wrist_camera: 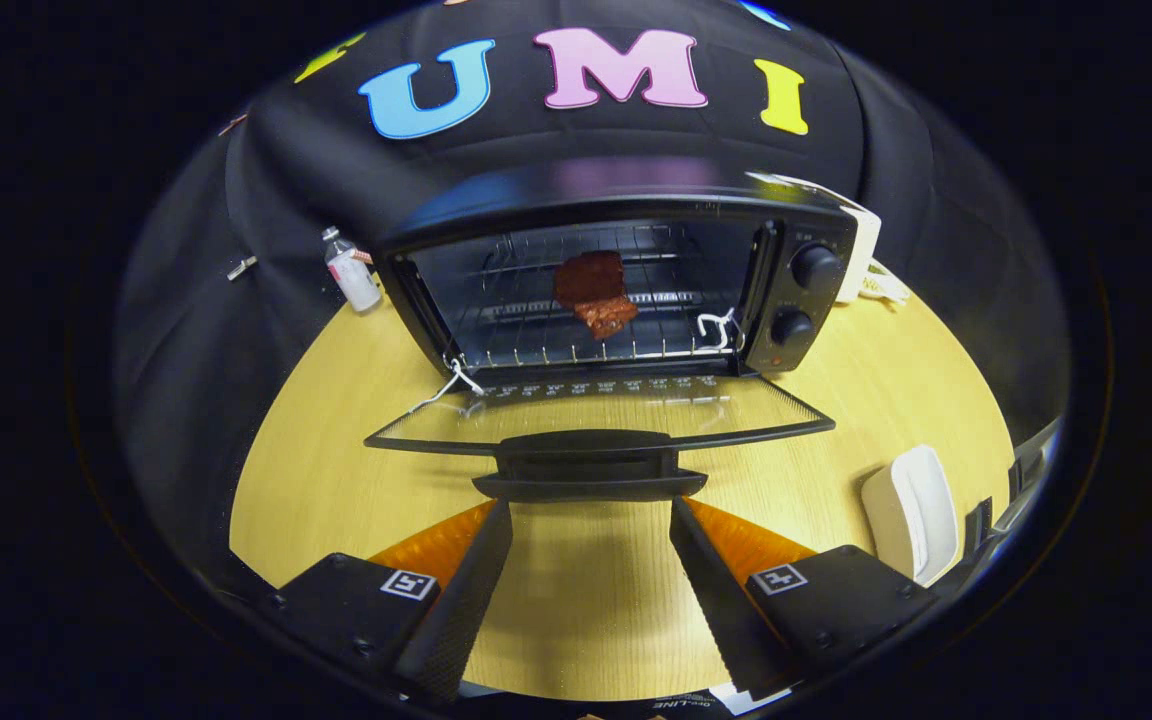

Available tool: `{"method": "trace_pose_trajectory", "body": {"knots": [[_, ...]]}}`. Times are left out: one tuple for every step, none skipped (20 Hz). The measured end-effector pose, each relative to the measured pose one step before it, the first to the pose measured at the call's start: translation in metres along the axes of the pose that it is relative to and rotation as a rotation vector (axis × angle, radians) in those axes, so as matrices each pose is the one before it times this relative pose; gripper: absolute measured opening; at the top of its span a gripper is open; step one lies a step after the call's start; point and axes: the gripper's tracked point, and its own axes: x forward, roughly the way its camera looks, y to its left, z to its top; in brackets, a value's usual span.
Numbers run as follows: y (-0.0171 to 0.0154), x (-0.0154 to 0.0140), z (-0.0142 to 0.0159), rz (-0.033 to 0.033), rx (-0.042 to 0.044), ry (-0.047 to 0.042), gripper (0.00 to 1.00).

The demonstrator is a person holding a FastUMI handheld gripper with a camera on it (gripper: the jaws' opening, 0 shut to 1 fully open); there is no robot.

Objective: Open the toaster oven, put the food inside, and close the toaster oven door.

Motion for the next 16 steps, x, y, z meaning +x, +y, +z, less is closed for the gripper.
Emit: {"method": "trace_pose_trajectory", "body": {"knots": [[0.00291, -0.0017, -0.00009, -0.00146, 0.00129, -0.00934, 0.98], [0.00049, -0.00141, 0.00324, -0.00168, 0.0036, -0.00686, 0.98], [0.00084, -0.00149, 0.00337, -0.00187, 0.00359, -0.00642, 0.98], [-0.00013, 0.00016, 0.00492, -0.00139, 0.00168, -0.00859, 0.98], [0.00117, -0.00011, 0.00469, -0.00122, -0.00086, -0.01093, 0.98], [0.0004, -0.00144, 0.00356, -0.00177, -0.00529, -0.01034, 0.98], [0.00015, -0.00154, 0.0045, -0.00188, -0.00911, -0.01229, 0.98], [0.00094, -0.00082, 0.00624, -0.00136, -0.00966, -0.01326, 0.98], [0.00112, 0.00004, 0.00645, -0.00141, -0.00788, -0.01576, 0.98], [0.00038, -0.00025, 0.00891, 0.00026, -0.00666, -0.02597, 0.98], [0.00131, 0.0008, 0.00896, 0.00241, -0.0074, -0.02579, 0.98], [-0.00301, 0.00536, 0.01353, 0.00216, -0.0121, -0.02809, 0.97], [-0.00022, 0.00567, 0.01221, 0.00117, -0.01652, -0.03103, 0.97], [-0.00145, 0.01127, 0.00713, 0.00072, -0.00936, -0.00731, 0.97], [-0.00072, 0.00886, -0.00105, 0.00298, 0.01362, 0.02689, 0.97], [0.00153, 0.00373, 0.00042, -0.003, 0.03014, 0.01481, 0.98]]}}
